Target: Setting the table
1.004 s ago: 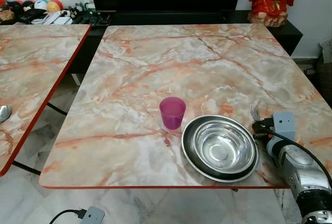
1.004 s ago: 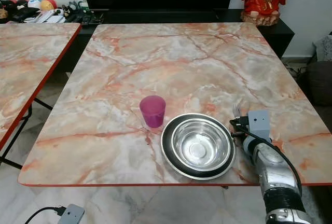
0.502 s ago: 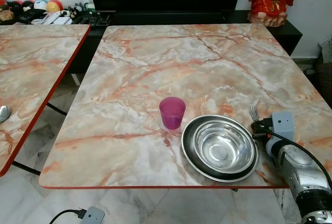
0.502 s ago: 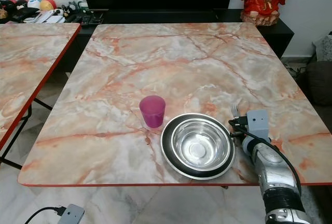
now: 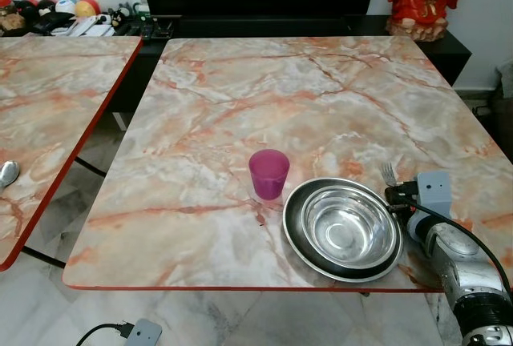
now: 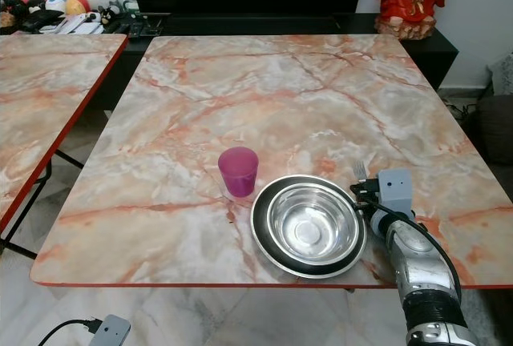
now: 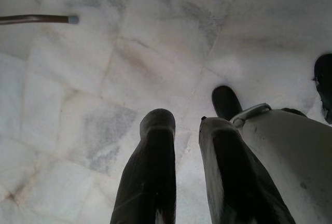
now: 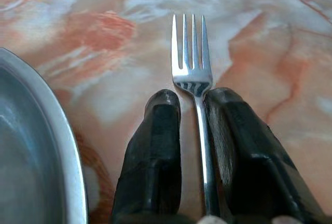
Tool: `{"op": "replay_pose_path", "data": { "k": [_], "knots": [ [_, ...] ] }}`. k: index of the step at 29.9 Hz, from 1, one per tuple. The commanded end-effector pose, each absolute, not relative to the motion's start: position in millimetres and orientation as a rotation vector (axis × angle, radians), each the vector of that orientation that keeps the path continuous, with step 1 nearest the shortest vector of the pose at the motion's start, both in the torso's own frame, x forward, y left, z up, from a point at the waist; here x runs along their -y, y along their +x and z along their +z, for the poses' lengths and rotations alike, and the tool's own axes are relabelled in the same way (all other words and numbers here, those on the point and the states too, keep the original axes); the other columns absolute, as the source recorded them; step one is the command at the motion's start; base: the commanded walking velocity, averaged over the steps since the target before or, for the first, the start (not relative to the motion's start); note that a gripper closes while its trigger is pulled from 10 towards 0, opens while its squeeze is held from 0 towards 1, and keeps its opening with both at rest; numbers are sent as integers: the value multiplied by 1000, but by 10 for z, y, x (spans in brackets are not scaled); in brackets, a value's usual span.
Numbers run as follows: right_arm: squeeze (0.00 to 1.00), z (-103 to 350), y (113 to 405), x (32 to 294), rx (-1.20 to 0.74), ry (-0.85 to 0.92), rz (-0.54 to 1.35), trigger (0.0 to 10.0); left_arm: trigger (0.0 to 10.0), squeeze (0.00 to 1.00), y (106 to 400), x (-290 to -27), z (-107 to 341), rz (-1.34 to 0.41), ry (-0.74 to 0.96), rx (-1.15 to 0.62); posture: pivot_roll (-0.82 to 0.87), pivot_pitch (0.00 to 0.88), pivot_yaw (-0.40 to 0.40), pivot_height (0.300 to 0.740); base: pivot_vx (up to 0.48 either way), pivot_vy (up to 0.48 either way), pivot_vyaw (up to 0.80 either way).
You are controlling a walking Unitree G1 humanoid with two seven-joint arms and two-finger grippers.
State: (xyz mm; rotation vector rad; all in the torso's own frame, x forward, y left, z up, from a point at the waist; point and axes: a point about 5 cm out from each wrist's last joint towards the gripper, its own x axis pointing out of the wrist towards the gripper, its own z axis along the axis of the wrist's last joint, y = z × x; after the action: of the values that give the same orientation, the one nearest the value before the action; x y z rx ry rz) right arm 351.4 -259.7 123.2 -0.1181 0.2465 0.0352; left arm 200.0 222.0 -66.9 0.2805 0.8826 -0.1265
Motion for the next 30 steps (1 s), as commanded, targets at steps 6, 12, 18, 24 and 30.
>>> {"op": "replay_pose_path", "data": {
  "k": [6,12,18,24,30],
  "knots": [
    [0,1261,3511,2619,-226,-124,23,10000,10000,0,1911,-2238,-720,-115,266,-926,-37,159,30,740,0,0,0],
    [0,1246,3497,2671,-231,-131,-18,10000,10000,0,1909,-2238,-721,-115,265,-927,-35,161,30,740,0,0,0],
    [0,1255,3497,2725,-235,-133,-61,10000,10000,0,1914,-2246,-716,-114,265,-925,-35,160,32,740,0,0,0],
    [0,1232,3486,2752,-252,-136,-74,10000,10000,0,1919,-2247,-713,-113,265,-923,-34,160,32,740,0,0,0],
    [0,1239,3483,2755,-243,-137,-78,10000,10000,0,1914,-2249,-716,-113,267,-925,-36,160,33,740,0,0,0]
  ]
}}
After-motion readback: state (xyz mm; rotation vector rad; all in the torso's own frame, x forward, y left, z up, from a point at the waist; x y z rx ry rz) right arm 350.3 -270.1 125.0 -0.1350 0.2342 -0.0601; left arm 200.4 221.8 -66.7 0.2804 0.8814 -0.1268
